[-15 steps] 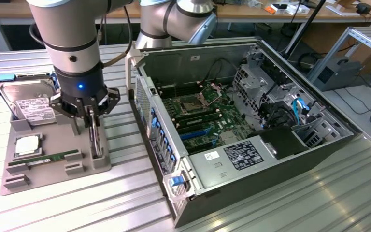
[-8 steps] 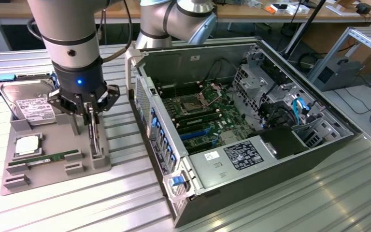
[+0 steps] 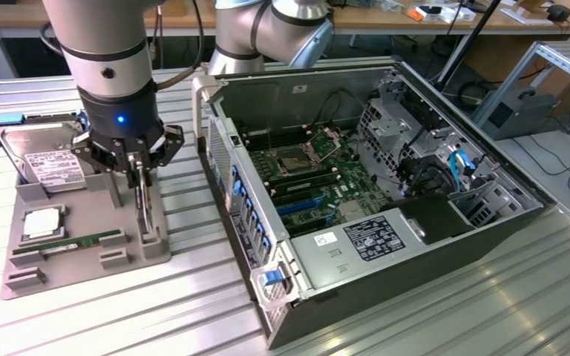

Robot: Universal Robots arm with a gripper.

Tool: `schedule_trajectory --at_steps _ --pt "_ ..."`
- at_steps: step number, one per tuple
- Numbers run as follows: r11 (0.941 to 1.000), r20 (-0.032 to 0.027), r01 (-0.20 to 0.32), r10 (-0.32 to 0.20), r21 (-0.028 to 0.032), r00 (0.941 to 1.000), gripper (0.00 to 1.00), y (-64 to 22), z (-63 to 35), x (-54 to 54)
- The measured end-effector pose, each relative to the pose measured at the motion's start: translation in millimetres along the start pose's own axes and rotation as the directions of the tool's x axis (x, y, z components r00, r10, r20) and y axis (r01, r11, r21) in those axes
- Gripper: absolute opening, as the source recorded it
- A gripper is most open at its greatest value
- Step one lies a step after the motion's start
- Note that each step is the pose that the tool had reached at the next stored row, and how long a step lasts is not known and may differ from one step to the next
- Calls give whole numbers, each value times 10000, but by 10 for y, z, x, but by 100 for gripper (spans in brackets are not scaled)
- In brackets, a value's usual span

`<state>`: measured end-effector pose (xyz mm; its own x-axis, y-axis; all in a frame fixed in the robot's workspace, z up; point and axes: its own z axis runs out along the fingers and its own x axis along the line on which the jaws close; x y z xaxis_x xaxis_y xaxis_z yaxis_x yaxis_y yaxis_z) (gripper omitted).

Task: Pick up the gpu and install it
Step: 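Pick up the gpu and move the gpu toward the slot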

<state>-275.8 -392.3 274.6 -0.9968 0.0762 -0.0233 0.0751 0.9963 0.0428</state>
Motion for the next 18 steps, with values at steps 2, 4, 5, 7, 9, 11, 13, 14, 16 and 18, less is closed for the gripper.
schedule_trajectory --at_steps 2,4,5,7,9,11,13,14,16,18 --pt "10000 0 0 0 -1 10000 27 1 -26 -1" --pt "10000 0 0 0 -1 10000 27 2 -57 -1" --pt "10000 1 0 0 -1 10000 27 3 -72 -2" --pt "10000 1 0 0 -1 10000 27 4 -97 -2" --pt "10000 0 0 0 0 10000 27 5 -119 -3" --pt "10000 0 0 0 0 10000 27 6 -140 -3" --pt "10000 0 0 0 -1 10000 27 7 -157 -4" --pt "10000 0 0 0 -1 10000 27 7 -164 -4" --pt "10000 0 0 0 0 10000 27 8 -195 -5" --pt "10000 0 0 0 0 10000 27 10 -223 -5"
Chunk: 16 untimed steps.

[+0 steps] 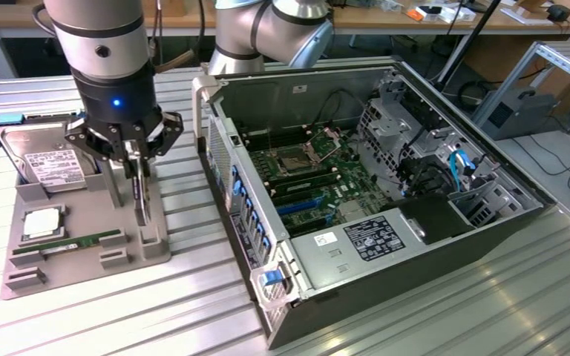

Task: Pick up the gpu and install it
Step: 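Pick up the gpu and move the gpu toward the slot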

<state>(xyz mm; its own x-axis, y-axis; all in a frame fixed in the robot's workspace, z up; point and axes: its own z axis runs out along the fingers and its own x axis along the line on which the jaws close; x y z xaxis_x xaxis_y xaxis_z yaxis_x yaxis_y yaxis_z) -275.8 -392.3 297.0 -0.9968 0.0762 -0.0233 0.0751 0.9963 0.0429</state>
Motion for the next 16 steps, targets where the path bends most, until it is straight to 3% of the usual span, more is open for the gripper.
schedule_trajectory --at_steps 16 --pt "10000 0 0 0 -1 10000 27 6 -148 -3"
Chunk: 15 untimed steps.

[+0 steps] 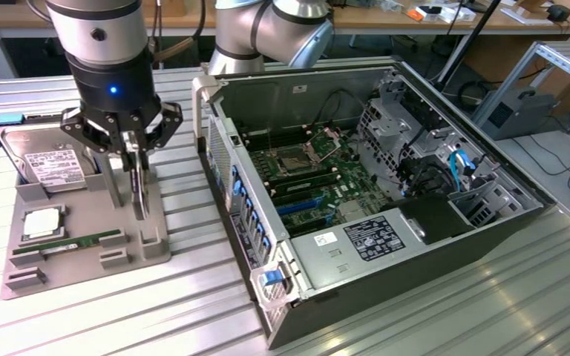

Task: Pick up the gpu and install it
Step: 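Pick up the gpu and move the gpu toward the slot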

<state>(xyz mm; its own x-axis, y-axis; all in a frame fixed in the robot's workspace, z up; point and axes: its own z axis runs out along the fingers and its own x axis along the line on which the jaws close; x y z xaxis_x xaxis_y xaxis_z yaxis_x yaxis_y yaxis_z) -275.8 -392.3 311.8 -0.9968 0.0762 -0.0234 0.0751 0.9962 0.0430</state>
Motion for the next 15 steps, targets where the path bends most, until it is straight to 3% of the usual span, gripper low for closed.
schedule_trajectory --at_steps 15 --pt "10000 0 0 0 1 10000 27 5 -110 -2"
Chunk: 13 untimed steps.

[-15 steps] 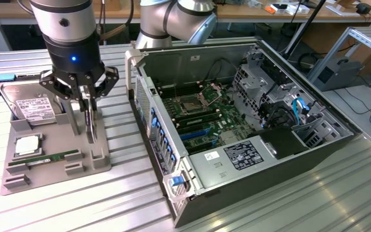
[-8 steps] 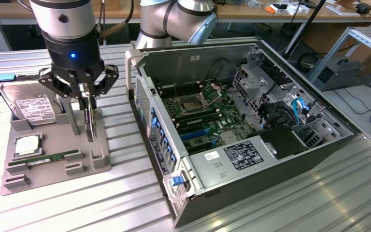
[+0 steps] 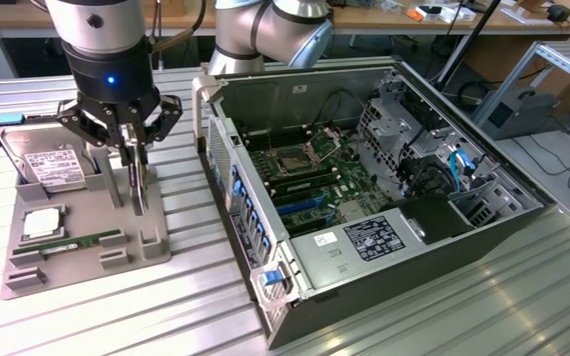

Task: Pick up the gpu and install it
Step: 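Pick up the gpu and move the gpu toward the slot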

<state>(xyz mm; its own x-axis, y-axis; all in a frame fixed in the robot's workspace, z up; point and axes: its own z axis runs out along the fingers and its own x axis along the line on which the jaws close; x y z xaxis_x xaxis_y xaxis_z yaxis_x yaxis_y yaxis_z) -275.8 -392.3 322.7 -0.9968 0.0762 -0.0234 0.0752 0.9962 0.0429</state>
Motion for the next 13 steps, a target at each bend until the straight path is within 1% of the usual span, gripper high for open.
schedule_trajectory --at_steps 13 --pt "10000 1 1 -1 -1 10000 27 4 -100 -3"
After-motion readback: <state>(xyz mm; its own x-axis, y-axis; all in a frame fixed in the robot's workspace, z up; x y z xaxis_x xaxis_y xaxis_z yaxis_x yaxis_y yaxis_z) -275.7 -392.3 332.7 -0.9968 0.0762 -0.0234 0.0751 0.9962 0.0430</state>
